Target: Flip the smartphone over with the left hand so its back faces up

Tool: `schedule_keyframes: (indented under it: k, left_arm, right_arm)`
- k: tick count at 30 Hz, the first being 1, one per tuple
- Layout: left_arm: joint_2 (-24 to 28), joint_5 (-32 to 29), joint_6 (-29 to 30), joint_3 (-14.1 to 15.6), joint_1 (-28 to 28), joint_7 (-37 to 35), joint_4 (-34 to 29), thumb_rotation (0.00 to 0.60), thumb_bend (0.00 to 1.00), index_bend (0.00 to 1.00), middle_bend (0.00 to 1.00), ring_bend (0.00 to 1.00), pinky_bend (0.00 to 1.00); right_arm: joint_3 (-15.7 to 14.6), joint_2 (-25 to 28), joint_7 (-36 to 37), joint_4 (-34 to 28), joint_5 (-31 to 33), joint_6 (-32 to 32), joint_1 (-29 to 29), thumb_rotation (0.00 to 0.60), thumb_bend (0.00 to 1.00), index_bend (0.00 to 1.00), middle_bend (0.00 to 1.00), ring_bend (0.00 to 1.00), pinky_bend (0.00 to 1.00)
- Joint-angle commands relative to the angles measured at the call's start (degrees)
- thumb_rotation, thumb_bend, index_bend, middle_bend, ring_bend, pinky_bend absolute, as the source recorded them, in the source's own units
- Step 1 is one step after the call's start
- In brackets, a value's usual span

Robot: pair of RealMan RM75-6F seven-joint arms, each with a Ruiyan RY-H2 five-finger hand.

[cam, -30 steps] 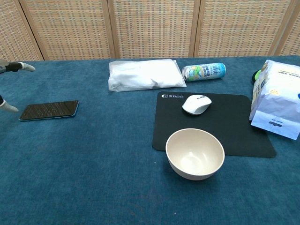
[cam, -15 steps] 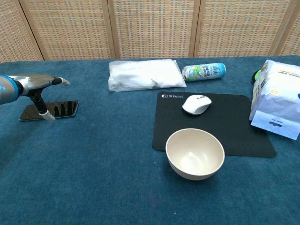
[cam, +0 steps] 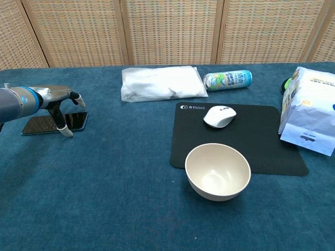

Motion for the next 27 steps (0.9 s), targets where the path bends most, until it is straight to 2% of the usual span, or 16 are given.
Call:
schedule_keyframes:
  k: [1,8,19,27]
  left_arm:
    - [-0.56,-2.24,0.18,-0.15,-1.11,1.23,0.49,0.6,0.0,0.19,0.17,0.01,0.0]
    - [-1.56,-5.05,0.65,-0.24,-2.68,3.02,1.38,0.6,0.0,0.19,0.18,0.01,0.0]
    - [-4.67,-7.85,4.38,-0.36,-4.66,6.95,3.14,0.6,0.0,0.28,0.19,0.02,0.0]
    - [-6.28,-10.49,5.95,-0.64,-5.41,10.53,4.34,0.6,0.0,0.29,0.19,0.02,0.0]
  right_arm:
    - [-0.02,0.05,0.12,-0.01,0.08,-0.07,-0.01,0.6,0.0,0.0,0.0,0.0,0.0]
    - [-0.1,0.09,0.14,-0.08,0.08,-0.09,-0.01,0.6,0.0,0.0,0.0,0.0,0.0]
    - [-0.06,0.21,0.54,-0.12,0.28,-0.1,-0.05,0.6,0.0,0.0,0.0,0.0,0.0]
    - [-0.05,0.47,0.87,-0.36,0.29,0.03,-0.16,0.6,0.0,0.0,0.0,0.0,0.0]
